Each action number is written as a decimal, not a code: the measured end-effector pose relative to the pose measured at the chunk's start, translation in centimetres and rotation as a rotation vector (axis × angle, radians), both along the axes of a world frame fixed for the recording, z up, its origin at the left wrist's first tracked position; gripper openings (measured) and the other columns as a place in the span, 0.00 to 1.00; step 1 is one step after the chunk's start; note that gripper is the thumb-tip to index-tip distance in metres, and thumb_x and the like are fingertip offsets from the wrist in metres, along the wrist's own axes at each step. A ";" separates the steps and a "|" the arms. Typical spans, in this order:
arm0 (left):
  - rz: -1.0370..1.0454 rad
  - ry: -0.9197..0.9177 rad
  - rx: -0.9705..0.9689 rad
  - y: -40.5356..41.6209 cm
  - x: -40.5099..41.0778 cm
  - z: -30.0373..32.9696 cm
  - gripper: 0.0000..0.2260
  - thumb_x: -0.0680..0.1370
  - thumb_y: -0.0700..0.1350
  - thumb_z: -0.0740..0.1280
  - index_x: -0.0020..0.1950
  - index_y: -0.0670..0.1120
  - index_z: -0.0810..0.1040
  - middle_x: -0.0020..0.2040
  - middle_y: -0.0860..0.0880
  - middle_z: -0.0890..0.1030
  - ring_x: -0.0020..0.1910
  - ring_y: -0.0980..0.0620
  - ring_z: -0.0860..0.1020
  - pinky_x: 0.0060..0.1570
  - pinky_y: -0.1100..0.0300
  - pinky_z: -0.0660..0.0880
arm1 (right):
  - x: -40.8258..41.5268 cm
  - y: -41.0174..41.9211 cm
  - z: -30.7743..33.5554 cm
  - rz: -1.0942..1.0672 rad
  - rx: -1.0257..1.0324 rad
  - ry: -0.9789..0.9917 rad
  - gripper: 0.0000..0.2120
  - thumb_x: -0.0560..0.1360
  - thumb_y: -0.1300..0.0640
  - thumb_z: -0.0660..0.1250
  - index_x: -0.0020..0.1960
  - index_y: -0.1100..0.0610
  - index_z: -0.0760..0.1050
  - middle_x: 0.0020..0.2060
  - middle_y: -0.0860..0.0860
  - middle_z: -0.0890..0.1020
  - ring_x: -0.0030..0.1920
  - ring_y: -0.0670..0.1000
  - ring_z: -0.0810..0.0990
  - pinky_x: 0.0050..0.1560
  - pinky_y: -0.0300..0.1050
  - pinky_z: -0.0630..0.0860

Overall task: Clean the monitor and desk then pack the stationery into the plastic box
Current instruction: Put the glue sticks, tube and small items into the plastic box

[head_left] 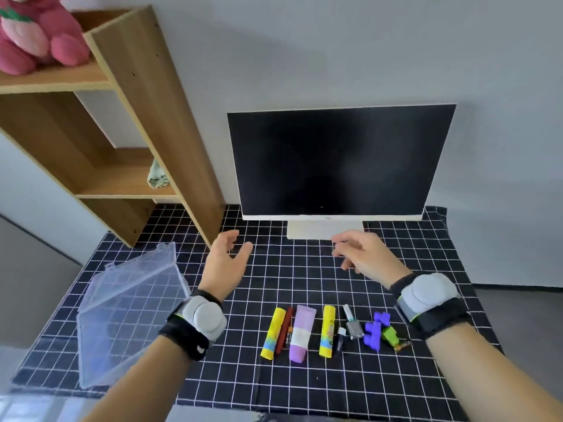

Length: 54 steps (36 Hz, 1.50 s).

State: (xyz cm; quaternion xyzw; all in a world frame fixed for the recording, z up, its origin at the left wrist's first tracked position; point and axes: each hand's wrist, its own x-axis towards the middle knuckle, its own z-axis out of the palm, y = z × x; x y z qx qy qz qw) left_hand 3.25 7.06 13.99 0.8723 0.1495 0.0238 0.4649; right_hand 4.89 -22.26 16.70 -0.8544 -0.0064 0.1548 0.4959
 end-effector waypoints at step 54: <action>-0.947 0.236 0.821 -26.7 -5.8 -16.8 0.35 0.73 0.58 0.72 0.75 0.50 0.63 0.72 0.52 0.67 0.74 0.48 0.61 0.73 0.46 0.58 | -10.7 -15.0 -19.3 -0.096 -0.567 0.152 0.26 0.70 0.38 0.69 0.64 0.50 0.73 0.54 0.47 0.79 0.51 0.50 0.79 0.47 0.48 0.77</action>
